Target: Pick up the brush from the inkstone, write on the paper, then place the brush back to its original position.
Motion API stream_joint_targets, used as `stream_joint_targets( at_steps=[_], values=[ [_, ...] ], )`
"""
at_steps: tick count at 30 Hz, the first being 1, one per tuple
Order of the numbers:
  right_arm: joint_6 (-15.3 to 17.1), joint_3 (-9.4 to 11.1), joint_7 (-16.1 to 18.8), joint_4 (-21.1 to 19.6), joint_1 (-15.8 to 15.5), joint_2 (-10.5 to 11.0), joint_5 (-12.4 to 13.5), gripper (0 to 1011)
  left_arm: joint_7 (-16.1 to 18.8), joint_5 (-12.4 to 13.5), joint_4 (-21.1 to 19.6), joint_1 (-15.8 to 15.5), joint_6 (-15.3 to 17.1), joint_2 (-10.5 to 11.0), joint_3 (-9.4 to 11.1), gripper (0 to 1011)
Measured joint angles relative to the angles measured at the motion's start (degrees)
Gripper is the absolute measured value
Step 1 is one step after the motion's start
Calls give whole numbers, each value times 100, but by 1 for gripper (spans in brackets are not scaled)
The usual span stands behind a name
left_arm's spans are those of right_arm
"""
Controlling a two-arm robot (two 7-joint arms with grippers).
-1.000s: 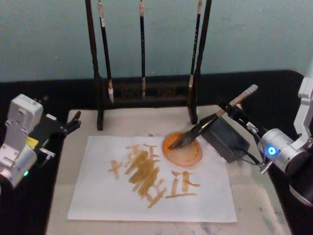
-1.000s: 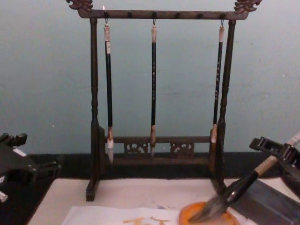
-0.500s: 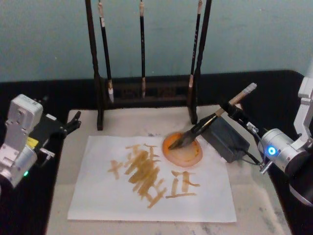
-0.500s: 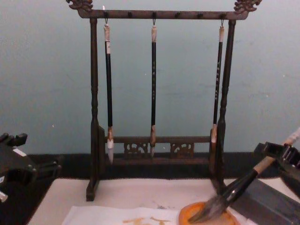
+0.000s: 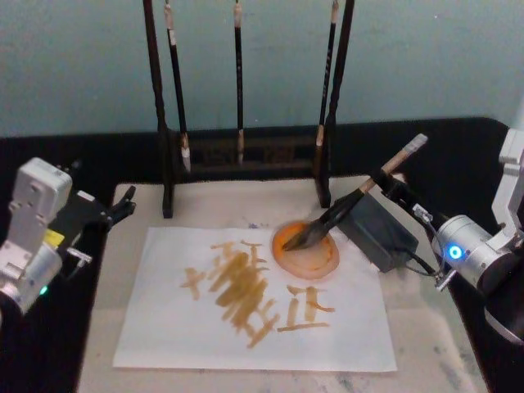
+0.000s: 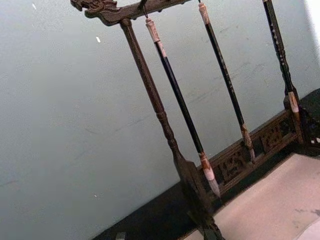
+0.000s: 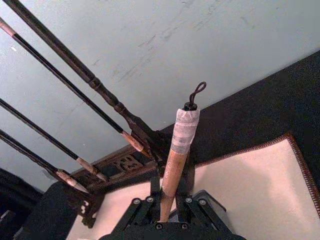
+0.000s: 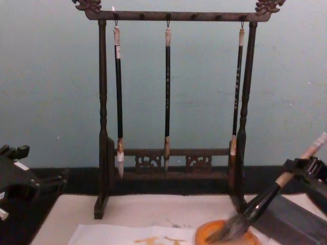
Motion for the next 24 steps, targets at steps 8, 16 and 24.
stream_joint_targets(
  at_steps=[8,16,24],
  values=[
    [0,0,-2,1,0,0,-2,178,0,0,0,0,0,0,0,1010],
    [0,0,-3,1,0,1,-3,178,0,0,0,0,0,0,0,1010],
    [-208,-118,45,-146,-41,107,-60,178,1,0,0,0,0,0,0,1010]
  ],
)
